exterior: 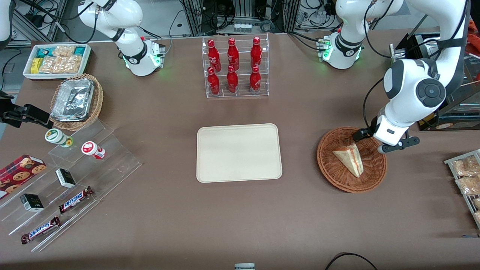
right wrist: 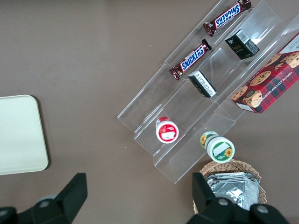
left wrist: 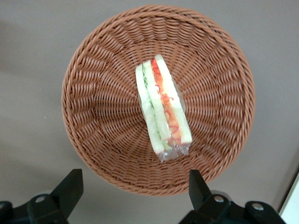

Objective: Place sandwich from basket to tray
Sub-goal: 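Lower the open left gripper onto the sandwich and close on it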

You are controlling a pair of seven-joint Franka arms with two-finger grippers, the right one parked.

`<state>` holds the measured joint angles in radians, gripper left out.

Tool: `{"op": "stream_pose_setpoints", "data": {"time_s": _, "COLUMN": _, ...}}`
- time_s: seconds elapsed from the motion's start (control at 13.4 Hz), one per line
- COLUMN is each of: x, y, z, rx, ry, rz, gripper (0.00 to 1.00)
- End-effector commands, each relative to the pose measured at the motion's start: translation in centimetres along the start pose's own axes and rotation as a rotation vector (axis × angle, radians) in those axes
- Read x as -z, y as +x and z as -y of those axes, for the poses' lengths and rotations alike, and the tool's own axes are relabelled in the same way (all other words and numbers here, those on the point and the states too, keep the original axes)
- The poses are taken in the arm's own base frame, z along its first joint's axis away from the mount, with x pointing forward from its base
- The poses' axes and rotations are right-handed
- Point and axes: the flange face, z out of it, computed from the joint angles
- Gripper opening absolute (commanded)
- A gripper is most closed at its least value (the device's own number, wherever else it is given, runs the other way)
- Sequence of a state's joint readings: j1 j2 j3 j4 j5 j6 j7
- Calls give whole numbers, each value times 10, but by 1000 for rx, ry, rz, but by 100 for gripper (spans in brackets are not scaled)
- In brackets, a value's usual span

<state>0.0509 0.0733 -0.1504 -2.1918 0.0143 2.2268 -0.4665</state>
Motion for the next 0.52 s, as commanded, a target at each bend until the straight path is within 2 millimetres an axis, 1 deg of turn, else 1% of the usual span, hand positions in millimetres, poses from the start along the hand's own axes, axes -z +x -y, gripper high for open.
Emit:
{"op": "stream_pose_setpoints", "data": {"time_s": 0.0, "x": -20, "y": 7, "z": -9, "rx": 160, "ry": -18, "rz": -17, "gripper": 100}}
{"op": "stream_pose_setpoints", "data": {"time_s": 0.22, "x": -36, "y": 11, "z": -17, "rx": 179, "ry": -33, "rz": -24, "gripper": 100}}
{"op": "stream_pose_setpoints", "data": {"time_s": 0.37, "x": -46, "y": 19, "z": -30, "rx": 208, "ry": -49, "rz": -31, "gripper": 100}}
{"op": "stream_pose_setpoints", "data": {"time_s": 0.45, "x": -54, "y": 21, "z": -34, "rx": 222, "ry": -50, "rz": -24, "gripper": 100}}
